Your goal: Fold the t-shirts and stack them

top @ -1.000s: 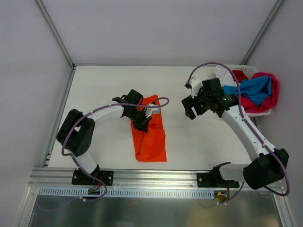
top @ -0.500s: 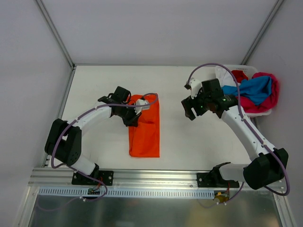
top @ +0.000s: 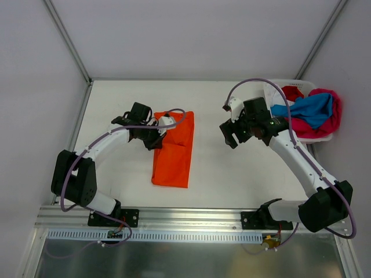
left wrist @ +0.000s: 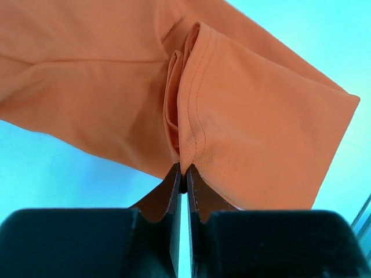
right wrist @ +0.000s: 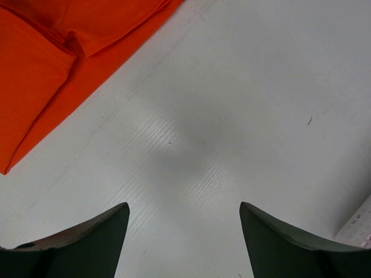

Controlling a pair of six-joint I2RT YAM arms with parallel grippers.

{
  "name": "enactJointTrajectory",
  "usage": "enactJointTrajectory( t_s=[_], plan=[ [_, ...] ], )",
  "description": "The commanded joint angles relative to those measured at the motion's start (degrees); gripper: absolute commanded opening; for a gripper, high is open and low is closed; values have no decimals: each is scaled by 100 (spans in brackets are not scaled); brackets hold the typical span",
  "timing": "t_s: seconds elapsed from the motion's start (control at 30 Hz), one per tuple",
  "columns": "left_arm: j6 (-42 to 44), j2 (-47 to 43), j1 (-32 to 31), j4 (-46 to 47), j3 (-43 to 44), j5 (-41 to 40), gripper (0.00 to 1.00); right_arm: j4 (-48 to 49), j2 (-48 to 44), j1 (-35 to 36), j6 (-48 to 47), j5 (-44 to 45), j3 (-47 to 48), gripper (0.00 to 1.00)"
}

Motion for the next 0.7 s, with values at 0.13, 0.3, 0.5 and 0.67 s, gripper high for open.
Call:
enactJointTrajectory(
  t_s=[0.13, 0.3, 0.5, 0.67],
  plan=[
    [49, 529, 109, 115, 199, -531, 78, 9, 42, 69, -21, 73, 26, 81],
    [-65, 346, 135, 607, 42, -1470, 99, 0, 69, 95, -38, 55, 35, 82],
    [30, -785, 91, 1600, -493, -1834, 99, 9, 121, 130, -65, 73, 43, 81],
    [1155, -1982, -1240, 2277, -1618, -2578, 99, 18, 200, 165, -82, 152, 52, 82]
  ],
)
